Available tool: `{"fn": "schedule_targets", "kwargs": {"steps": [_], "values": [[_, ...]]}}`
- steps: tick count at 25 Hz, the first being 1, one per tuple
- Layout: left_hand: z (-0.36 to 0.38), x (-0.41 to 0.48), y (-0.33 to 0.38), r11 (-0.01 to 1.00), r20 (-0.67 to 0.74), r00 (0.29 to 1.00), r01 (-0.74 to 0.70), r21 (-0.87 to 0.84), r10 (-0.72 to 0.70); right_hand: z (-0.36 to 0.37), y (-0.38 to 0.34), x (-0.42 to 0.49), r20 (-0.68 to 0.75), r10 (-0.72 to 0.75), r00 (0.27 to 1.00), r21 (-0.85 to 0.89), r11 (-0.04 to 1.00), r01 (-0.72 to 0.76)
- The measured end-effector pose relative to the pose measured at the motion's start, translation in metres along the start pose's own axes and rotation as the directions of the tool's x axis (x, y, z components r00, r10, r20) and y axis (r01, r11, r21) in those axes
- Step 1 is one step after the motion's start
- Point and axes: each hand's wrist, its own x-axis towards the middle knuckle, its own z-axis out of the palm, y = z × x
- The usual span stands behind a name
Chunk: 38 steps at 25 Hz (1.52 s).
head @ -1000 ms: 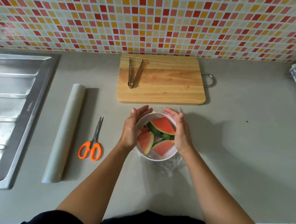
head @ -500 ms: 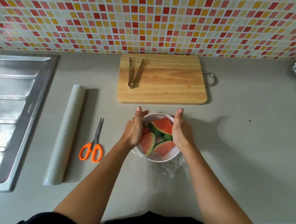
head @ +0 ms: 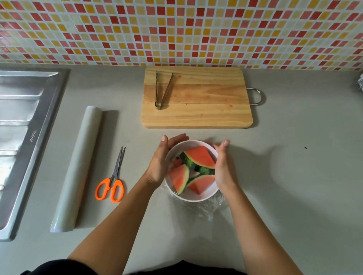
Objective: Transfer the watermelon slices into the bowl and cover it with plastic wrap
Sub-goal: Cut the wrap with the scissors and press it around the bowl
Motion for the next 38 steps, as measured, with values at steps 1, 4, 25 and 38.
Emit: {"fn": "schedule_targets", "kwargs": {"steps": [1,4,25,38], "values": [[0.002,0.000,0.000,1.000,-0.010,1.000,0.027,-0.010,-0.027,0.002,0.000,0.000,-0.042,0.035,0.999,0.017,0.999,-0.034],[0.002,0.004,0.000,0.994,-0.024,0.993,0.112,-0.015,-0.112,0.003,0.001,0.004,-0.081,0.041,0.996,-0.003,0.999,-0.041],[0.006,0.001,-0.005,0.995,-0.069,0.998,0.019,0.098,-0.012,0.000,-0.006,0.001,-0.085,0.074,0.994,0.077,0.995,-0.068],[-0.002,0.001,-0.008,0.997,-0.111,0.992,0.065,0.046,-0.059,-0.021,-0.002,0.005,-0.186,-0.192,0.964,0.096,0.973,0.212]]}}
